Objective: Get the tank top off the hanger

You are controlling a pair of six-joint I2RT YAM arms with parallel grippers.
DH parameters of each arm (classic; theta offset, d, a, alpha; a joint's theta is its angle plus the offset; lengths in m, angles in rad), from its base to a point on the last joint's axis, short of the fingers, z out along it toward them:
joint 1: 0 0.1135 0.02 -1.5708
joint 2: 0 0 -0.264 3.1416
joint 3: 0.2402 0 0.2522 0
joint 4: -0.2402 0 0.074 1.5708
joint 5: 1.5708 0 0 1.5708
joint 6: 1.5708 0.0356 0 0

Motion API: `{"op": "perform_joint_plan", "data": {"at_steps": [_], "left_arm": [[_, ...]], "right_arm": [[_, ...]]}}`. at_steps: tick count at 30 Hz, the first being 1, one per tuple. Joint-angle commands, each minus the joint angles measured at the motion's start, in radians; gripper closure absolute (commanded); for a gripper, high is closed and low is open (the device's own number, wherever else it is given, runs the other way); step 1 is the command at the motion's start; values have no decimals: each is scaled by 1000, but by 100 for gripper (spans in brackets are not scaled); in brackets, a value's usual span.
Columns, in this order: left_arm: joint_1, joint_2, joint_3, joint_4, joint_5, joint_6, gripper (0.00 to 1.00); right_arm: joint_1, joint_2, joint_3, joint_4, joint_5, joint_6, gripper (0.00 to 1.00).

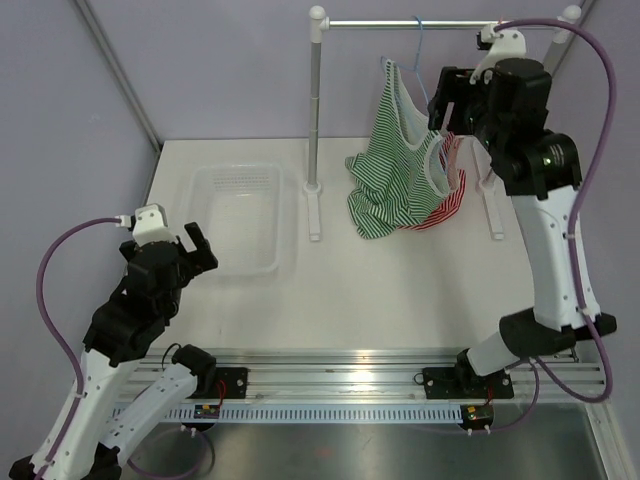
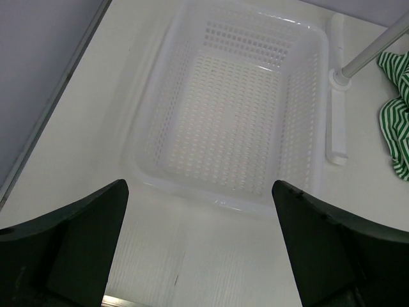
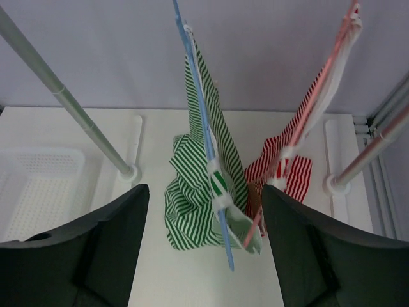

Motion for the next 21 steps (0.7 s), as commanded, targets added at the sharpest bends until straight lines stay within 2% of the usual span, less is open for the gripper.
{"op": "perform_joint_plan", "data": {"at_steps": [1,4,6,11,14,15,17,20,21], "left_arm": [[-4,9,-24,56,9,5,1],[-4,14,-32,63,15,11,1],[-4,18,-38,76,30,17,1],[-4,34,-44,80,38,29,1],[-4,44,-44,83,42,37,1],[-4,46,-44,87,47,42,1],[-2,53,-44,91,53,43,1],[5,61,-44,91,65,48,1],[8,63,-44,93,68,48,1]], "right_arm": [[1,152,195,-55,-50,-77,22],[-17,284,327,-74,-53,-120,27],[-54,370,421,-95,-111,-105,32],[-86,470,467,-90,-194,-108,41],[-88,504,476,-98,-249,-117,58],[-88,513,476,-98,-261,-119,67],[-86,516,479,-100,-278,-119,80],[-88,505,481,-87,-284,-117,91],[-86,496,484,-75,-284,-114,100]]}}
